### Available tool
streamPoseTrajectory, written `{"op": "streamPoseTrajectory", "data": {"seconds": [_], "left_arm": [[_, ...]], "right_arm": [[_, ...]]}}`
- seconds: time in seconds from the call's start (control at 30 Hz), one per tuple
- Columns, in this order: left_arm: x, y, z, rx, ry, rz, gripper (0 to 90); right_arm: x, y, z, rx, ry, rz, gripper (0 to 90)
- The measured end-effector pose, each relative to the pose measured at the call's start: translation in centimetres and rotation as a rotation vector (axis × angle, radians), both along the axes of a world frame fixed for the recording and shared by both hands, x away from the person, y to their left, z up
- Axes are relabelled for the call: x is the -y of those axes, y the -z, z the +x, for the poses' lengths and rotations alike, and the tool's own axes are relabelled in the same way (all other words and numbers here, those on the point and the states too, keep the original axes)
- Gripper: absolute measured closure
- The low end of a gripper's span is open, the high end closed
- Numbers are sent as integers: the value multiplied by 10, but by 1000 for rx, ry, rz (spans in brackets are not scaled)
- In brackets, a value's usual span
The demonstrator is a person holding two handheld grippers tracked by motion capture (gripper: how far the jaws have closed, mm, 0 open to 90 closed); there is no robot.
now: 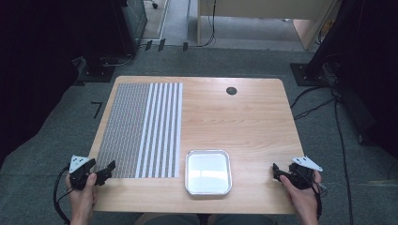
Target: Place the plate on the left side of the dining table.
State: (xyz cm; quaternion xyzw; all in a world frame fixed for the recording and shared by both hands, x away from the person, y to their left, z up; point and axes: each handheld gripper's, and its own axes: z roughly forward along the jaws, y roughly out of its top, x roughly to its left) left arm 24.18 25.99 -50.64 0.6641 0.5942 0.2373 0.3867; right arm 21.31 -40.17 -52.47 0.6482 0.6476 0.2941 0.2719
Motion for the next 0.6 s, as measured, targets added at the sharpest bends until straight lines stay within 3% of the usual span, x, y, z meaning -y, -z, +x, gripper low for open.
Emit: {"op": "streamPoseTrajectory", "data": {"seconds": [0.2,0.37,0.43,0.53,0.6], "left_arm": [[-1,-9,-1,39,-37,-43,163],[-2,-14,-1,63,-55,-66,171],[4,-17,0,76,-66,-54,171],[13,-22,2,84,-108,0,170],[19,-26,2,91,-105,20,173]], "right_arm": [[0,-1,-2,7,21,22,169],[-1,-10,-3,49,40,46,180],[-4,-14,-4,60,43,63,185],[-9,-19,-5,76,50,72,192],[-13,-23,-5,90,51,72,196]]}}
